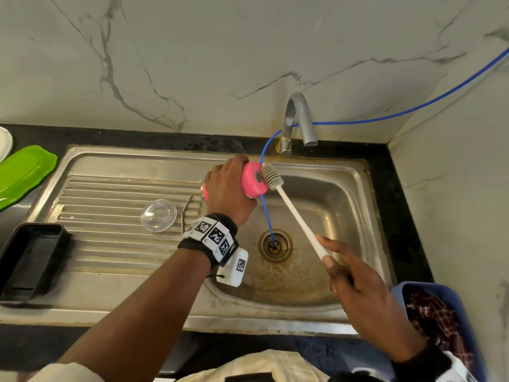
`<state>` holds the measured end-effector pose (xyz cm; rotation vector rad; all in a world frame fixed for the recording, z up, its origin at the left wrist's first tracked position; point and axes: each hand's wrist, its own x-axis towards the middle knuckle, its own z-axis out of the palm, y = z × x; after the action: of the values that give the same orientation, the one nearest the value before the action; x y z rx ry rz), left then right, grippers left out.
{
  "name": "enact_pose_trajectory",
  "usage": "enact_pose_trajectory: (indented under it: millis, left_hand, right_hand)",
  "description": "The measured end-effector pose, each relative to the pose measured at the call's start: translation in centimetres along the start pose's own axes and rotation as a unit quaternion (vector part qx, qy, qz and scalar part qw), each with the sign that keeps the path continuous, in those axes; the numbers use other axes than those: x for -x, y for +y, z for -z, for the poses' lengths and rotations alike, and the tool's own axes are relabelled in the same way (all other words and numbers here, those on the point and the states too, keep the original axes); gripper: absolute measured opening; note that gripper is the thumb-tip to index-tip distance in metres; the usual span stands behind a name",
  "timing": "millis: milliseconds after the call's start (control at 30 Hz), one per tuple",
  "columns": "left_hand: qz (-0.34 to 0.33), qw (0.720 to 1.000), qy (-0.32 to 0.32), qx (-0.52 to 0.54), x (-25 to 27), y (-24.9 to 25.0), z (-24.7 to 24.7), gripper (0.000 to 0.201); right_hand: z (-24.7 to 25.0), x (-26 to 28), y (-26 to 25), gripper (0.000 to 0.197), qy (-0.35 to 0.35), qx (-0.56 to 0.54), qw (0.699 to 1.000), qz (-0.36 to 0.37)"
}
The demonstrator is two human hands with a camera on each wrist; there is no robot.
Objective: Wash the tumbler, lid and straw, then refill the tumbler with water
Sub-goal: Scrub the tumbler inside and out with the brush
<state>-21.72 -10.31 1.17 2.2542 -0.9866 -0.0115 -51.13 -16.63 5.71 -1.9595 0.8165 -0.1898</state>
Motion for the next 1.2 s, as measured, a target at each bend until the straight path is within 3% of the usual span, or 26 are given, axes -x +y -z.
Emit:
enact_pose_trajectory:
  millis: [233, 533, 767, 967, 1200]
  left_hand:
    - [-0.023, 0.998, -0.061, -0.004, 0.6, 0.9, -0.5, 0.078]
    - [-0.015, 0.997, -0.057, -0.058, -0.5, 0.4, 0.4, 0.074]
    - [-0.024, 0.992, -0.101, -0.067, 0.7, 1.2, -0.4, 0.075]
    - [-0.002, 0.989, -0.090, -0.115, -0.5, 0.3, 0.0, 0.068]
    - [-0.024, 0.985, -0.106, -0.132, 0.5, 0.9, -1.2, 0.072]
  right_hand:
    - [0.2, -1.5, -0.7, 0.037, 0.021, 0.003, 1.000, 0.000]
    - [0.3, 0.0, -0.2, 0.038, 0.019, 0.019, 1.000, 0.011]
    - [-0.5, -2.9, -0.8, 0.035, 0.039, 0.034, 0.998, 0.022]
    - [0.1, -0.7, -0.8, 0.035, 0.020, 0.055, 0.998, 0.020]
    - [0.4, -1.9, -1.3, 0.036, 0.026, 0.072, 0.997, 0.025]
